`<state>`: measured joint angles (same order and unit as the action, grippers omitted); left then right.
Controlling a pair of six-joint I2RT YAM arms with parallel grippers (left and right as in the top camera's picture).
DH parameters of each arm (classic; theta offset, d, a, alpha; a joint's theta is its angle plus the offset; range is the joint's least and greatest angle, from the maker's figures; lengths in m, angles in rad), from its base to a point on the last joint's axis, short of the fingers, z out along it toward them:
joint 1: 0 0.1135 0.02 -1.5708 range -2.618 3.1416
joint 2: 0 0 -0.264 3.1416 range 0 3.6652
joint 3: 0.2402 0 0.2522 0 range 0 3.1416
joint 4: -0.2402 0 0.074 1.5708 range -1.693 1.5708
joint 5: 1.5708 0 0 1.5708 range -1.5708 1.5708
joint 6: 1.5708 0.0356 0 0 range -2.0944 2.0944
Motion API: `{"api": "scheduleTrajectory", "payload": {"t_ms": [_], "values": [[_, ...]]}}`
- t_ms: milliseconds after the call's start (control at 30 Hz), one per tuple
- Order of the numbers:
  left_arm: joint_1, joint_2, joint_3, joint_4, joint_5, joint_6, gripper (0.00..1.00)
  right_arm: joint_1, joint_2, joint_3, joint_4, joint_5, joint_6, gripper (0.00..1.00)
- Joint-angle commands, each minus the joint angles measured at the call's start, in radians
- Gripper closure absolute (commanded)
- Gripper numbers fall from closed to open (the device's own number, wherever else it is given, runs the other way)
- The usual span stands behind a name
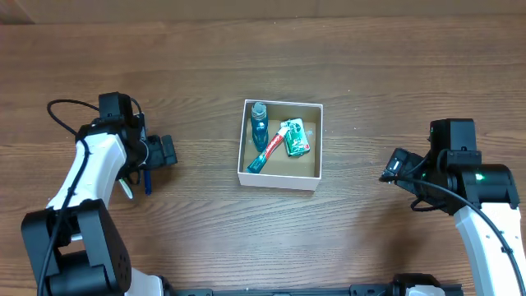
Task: Pack container
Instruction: 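Grasp the blue razor by its handle with the left gripper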
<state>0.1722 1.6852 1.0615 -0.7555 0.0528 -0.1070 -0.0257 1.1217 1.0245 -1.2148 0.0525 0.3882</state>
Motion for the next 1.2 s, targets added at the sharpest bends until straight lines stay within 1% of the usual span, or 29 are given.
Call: {"api": "scheduleTrajectory", "payload": {"t_ms": [0,267,400,433,467,500,533,567,600,633,667,800,933,967,1100,1167], "values": [[0.005,0.0,-0.011,0.028,0.019,0.04,0.0,-0.004,-0.009,0.003,0.004,0.006,-0.002,0.0],[0.009,0.172,-0.011,0.053,0.007,0.027,0.0,-0.004,-0.009,0.003,0.002,0.006,-0.003,0.0],[0.011,0.2,-0.011,0.056,-0.005,0.025,0.0,-0.003,-0.009,0.003,0.002,0.006,-0.002,0.0],[0.011,0.2,-0.011,0.048,-0.005,0.025,0.05,-0.004,-0.009,0.003,0.002,0.006,-0.003,0.0],[0.011,0.2,-0.011,0.045,-0.004,0.025,0.12,-0.004,-0.009,0.003,0.002,0.006,-0.002,0.0],[0.011,0.2,-0.011,0.045,-0.004,0.025,0.23,-0.004,-0.009,0.003,0.001,0.006,-0.003,0.0],[0.011,0.2,-0.011,0.043,-0.004,0.025,0.4,-0.004,-0.009,0.003,0.001,0.006,-0.003,0.0],[0.011,0.2,-0.011,0.042,-0.004,0.025,0.5,-0.003,-0.009,0.003,0.001,0.006,-0.003,0.0],[0.011,0.2,-0.011,0.041,-0.004,0.025,0.54,-0.003,-0.009,0.003,0.0,0.006,-0.003,0.0],[0.011,0.2,-0.011,0.04,-0.004,0.025,0.62,-0.004,-0.009,0.003,0.0,0.006,-0.003,0.0],[0.011,0.2,-0.011,0.035,-0.004,0.025,0.74,-0.003,-0.009,0.003,0.0,0.006,-0.003,0.0],[0.011,0.2,-0.011,0.028,-0.004,0.025,0.83,-0.003,-0.009,0.003,0.0,0.006,-0.003,0.0],[0.011,0.2,-0.01,0.018,-0.003,0.013,0.9,-0.003,-0.009,0.003,0.001,0.006,-0.003,0.0],[0.009,0.193,0.034,-0.033,0.002,-0.013,0.96,-0.004,-0.009,0.003,0.002,0.006,-0.003,0.0],[-0.048,0.101,0.16,-0.127,0.001,-0.013,0.96,-0.003,-0.009,0.003,0.002,0.006,-0.003,0.0],[-0.128,0.004,0.249,-0.184,0.002,-0.013,0.96,-0.004,-0.009,0.003,0.002,0.006,-0.003,0.0]]}}
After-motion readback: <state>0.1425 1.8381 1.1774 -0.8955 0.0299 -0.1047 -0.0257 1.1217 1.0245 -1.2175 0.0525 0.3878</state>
